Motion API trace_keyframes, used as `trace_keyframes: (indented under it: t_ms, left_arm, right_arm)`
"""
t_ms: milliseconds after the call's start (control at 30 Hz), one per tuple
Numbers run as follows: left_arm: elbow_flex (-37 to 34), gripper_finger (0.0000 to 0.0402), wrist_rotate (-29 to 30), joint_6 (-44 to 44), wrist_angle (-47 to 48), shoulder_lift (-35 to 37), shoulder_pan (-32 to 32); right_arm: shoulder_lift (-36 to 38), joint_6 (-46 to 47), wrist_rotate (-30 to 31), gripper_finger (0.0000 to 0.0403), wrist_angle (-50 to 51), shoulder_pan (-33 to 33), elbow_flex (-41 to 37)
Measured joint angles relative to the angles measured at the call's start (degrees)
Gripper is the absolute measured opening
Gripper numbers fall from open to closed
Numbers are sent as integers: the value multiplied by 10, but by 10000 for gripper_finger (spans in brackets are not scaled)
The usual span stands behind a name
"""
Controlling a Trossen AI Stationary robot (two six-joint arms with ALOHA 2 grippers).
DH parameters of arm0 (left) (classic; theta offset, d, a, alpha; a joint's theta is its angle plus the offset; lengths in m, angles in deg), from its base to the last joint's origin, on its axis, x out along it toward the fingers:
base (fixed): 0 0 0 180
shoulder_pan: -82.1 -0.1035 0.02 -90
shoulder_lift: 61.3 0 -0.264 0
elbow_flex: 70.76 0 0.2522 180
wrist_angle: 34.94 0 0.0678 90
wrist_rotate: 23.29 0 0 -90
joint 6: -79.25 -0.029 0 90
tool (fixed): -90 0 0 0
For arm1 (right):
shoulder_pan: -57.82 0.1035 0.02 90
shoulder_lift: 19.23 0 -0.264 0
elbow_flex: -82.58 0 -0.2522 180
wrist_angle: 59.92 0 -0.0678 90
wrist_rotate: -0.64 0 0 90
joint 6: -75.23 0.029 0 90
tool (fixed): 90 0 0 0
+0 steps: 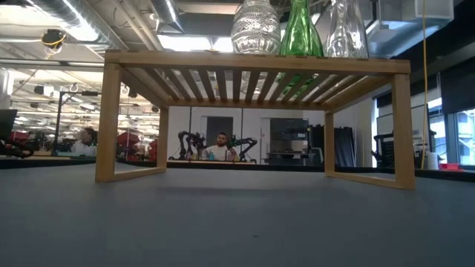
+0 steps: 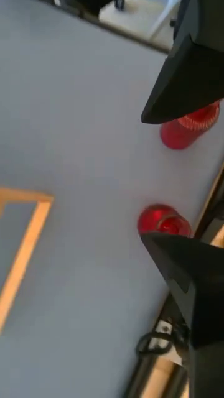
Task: Sort vases onto shelf
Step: Put the middle left red bottle on the shelf
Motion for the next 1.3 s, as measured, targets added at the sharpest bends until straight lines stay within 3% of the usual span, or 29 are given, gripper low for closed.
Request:
trace_keyframes:
  t_ms: [300, 533, 1000, 1300]
  left_arm:
    - [-55, 366, -69, -1, -2, 0, -34]
    - [-74, 369, -70, 4, -38, -8, -30]
    - [-214, 369, -158, 63, -39, -8, -51]
    - [-282, 369, -164, 44, -92, -8, -60]
  right_arm:
    - [0, 0, 0, 26, 0, 0, 0]
    - [0, 0, 0, 26, 0, 0, 0]
    - [0, 0, 6, 26, 0, 0, 0]
    - [0, 0, 6, 26, 0, 0, 0]
